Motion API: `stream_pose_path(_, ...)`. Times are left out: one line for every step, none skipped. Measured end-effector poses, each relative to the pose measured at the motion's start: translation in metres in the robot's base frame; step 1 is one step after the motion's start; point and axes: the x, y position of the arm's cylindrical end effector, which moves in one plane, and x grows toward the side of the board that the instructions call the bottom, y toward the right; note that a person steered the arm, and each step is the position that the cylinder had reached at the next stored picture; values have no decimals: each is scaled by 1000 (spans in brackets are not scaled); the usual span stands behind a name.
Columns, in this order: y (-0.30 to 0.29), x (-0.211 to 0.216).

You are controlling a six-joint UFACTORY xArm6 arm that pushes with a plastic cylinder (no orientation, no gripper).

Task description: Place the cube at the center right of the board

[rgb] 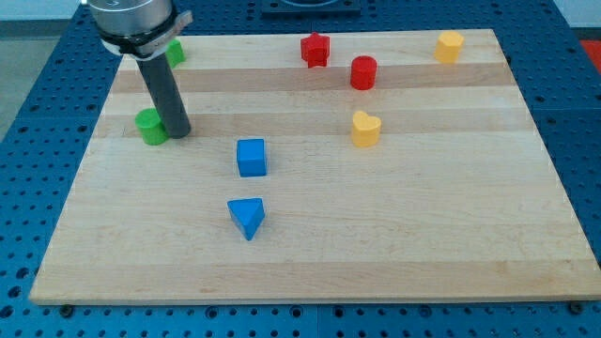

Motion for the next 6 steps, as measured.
stream_pose_path(-3,0)
stream_pose_path(-3,0)
stream_pose_path(4,7)
stream_pose_path(12,34)
stream_pose_path(18,57)
stream_pose_path(48,61)
